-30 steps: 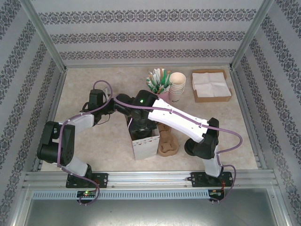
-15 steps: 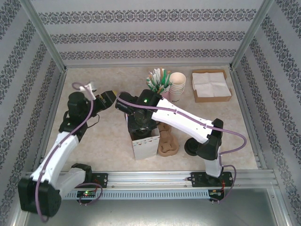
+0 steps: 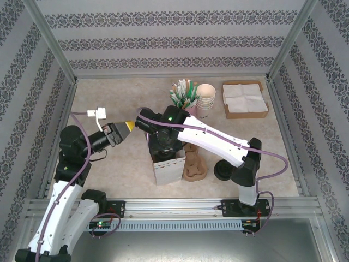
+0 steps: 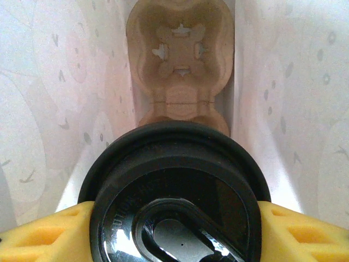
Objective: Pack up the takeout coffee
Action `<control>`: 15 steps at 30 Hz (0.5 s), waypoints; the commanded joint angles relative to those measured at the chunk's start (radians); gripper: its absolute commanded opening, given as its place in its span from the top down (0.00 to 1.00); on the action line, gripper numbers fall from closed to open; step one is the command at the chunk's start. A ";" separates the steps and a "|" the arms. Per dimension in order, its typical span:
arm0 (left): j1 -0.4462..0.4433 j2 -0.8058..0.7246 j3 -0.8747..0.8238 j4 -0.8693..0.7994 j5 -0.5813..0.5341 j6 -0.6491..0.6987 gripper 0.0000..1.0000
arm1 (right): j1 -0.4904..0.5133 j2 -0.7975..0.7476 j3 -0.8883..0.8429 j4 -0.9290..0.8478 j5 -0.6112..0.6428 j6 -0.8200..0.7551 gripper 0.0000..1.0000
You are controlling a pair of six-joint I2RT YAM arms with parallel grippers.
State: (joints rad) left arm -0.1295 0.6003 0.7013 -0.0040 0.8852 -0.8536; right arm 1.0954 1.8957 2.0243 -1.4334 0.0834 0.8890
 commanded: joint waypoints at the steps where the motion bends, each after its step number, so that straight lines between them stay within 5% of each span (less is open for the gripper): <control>1: 0.001 -0.064 -0.004 -0.073 0.135 0.020 0.53 | 0.003 -0.040 -0.013 0.007 0.002 0.014 0.40; 6: -0.016 -0.117 -0.024 -0.070 0.177 -0.009 0.52 | 0.004 -0.053 -0.029 0.019 0.001 0.017 0.40; 15: -0.193 -0.064 0.054 -0.242 0.020 0.174 0.45 | 0.003 -0.055 -0.037 0.031 -0.006 0.017 0.41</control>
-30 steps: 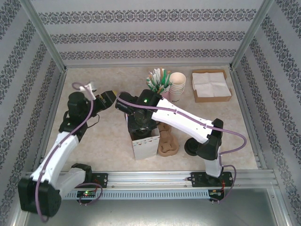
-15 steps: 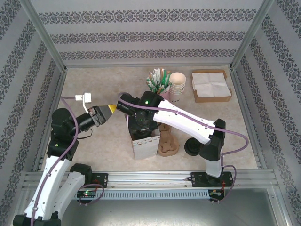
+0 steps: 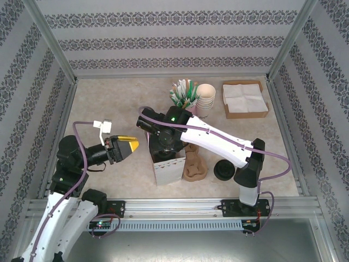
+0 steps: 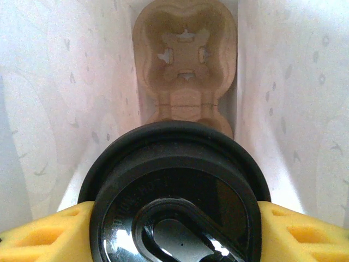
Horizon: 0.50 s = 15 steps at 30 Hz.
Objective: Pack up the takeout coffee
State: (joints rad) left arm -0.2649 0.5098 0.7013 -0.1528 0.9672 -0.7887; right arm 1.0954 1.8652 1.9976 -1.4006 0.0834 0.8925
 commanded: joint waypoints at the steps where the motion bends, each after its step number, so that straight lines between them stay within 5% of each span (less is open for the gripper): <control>1: -0.087 0.043 0.087 -0.156 -0.097 0.163 0.45 | 0.003 -0.023 -0.012 0.002 -0.007 0.015 0.41; 15: -0.135 0.069 0.112 -0.079 -0.194 0.143 0.51 | 0.015 -0.005 -0.016 0.014 -0.020 0.019 0.41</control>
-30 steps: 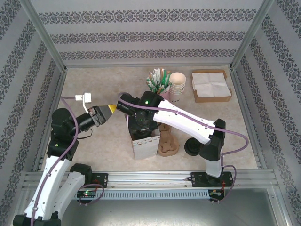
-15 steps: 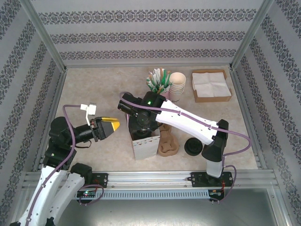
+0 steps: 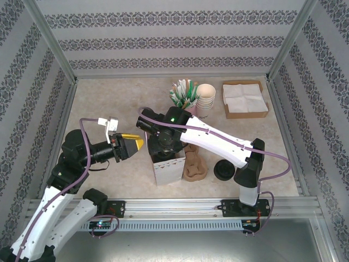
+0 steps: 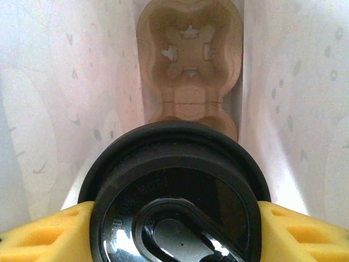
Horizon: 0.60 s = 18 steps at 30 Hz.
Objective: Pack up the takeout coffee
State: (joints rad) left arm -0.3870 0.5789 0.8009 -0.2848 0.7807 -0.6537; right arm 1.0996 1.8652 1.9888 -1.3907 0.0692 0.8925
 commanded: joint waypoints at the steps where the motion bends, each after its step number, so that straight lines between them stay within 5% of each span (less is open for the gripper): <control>1: -0.017 0.004 0.011 0.065 -0.001 0.000 0.51 | 0.010 -0.005 -0.007 0.003 -0.005 0.019 0.41; 14: -0.095 0.065 0.016 0.120 -0.044 -0.005 0.52 | 0.013 -0.007 -0.010 -0.008 0.002 0.018 0.41; 18: -0.106 0.071 0.024 0.085 -0.094 0.028 0.65 | 0.015 -0.009 -0.007 -0.012 0.003 0.020 0.41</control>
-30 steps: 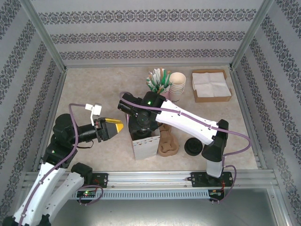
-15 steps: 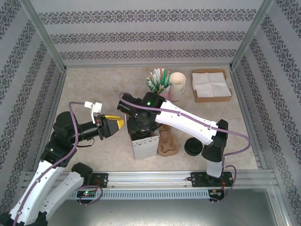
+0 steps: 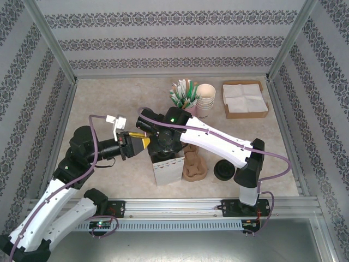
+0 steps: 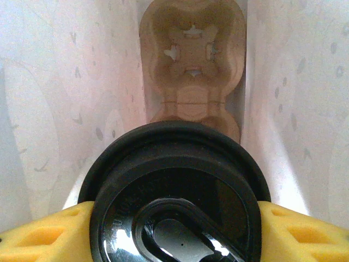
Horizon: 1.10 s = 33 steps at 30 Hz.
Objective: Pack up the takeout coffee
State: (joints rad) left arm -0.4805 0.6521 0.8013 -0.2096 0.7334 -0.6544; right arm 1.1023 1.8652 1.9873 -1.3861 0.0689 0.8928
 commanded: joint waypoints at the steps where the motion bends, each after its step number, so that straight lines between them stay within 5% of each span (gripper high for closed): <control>1: -0.012 -0.006 0.025 0.001 -0.057 0.039 0.67 | 0.013 -0.008 -0.005 -0.019 0.005 0.019 0.41; 12: -0.012 -0.099 -0.022 -0.014 -0.159 0.004 0.90 | 0.025 -0.012 0.011 -0.056 0.027 0.031 0.41; 33: -0.014 -0.178 -0.141 0.022 -0.185 -0.121 0.93 | 0.066 0.028 0.017 -0.091 0.026 0.073 0.41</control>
State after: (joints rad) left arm -0.4835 0.4835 0.6800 -0.1940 0.5587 -0.7536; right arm 1.1549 1.8755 1.9873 -1.4425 0.0826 0.9436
